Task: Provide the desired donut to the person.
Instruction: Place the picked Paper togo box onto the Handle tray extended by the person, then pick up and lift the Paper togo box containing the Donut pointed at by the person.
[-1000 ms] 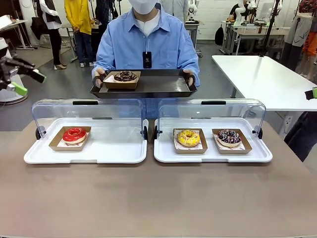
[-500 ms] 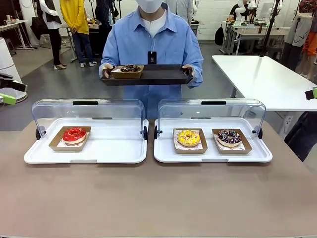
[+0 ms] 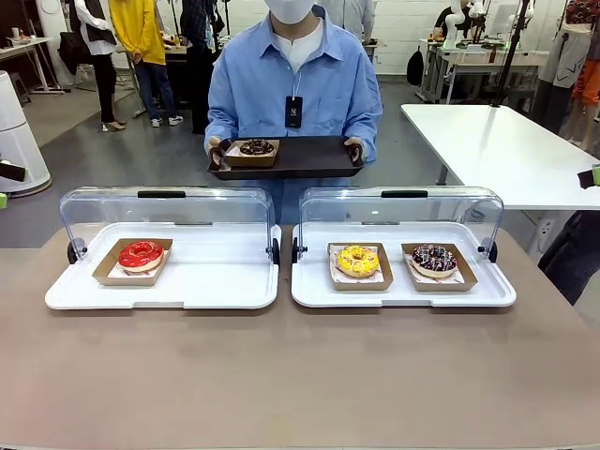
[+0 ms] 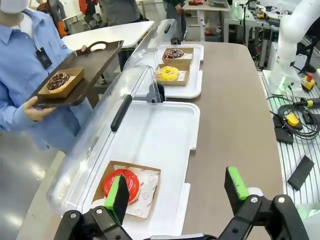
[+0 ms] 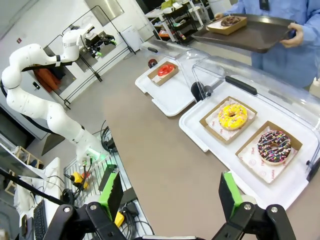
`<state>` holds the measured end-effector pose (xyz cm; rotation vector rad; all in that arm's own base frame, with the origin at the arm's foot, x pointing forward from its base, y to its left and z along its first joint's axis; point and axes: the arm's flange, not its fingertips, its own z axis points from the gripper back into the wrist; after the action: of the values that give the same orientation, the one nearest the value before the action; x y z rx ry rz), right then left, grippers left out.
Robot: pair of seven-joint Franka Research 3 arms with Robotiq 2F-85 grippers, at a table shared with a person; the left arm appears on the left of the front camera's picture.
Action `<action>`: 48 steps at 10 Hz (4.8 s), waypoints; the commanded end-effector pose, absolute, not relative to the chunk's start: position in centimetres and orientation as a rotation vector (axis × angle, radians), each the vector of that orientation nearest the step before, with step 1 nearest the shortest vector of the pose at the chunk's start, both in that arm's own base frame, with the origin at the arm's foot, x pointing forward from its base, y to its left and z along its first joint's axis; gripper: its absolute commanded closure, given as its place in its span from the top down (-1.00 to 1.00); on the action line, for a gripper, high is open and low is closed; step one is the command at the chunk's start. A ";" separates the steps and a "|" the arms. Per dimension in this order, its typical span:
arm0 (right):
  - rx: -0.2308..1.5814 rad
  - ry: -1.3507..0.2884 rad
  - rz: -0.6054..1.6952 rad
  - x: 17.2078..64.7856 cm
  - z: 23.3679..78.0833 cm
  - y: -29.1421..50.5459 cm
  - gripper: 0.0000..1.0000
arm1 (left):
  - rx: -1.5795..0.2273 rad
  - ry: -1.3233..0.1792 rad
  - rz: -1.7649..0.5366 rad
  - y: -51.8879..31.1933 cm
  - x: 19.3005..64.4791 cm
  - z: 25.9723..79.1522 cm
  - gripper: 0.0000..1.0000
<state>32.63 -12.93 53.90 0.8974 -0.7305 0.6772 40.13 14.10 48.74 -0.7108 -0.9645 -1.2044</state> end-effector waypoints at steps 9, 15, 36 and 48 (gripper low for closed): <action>0.897 -0.727 0.676 32.7 53.9 -12.9 1.00 | -0.717 -0.972 -1.171 14.4 40.0 48.6 1.00; 0.897 -0.727 0.676 32.7 53.9 -12.9 1.00 | -0.717 -0.972 -1.171 14.4 40.0 48.6 1.00; 0.270 -0.147 1.309 44.2 47.0 11.4 1.00 | -0.717 -0.972 -1.171 14.4 40.0 48.6 1.00; 0.286 -0.143 1.308 44.7 45.3 12.2 1.00 | -0.717 -0.972 -1.171 14.4 40.0 48.6 1.00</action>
<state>44.61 12.12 45.47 0.2961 -0.1409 1.3069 40.11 14.41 48.51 -0.7126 -0.9630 -1.1898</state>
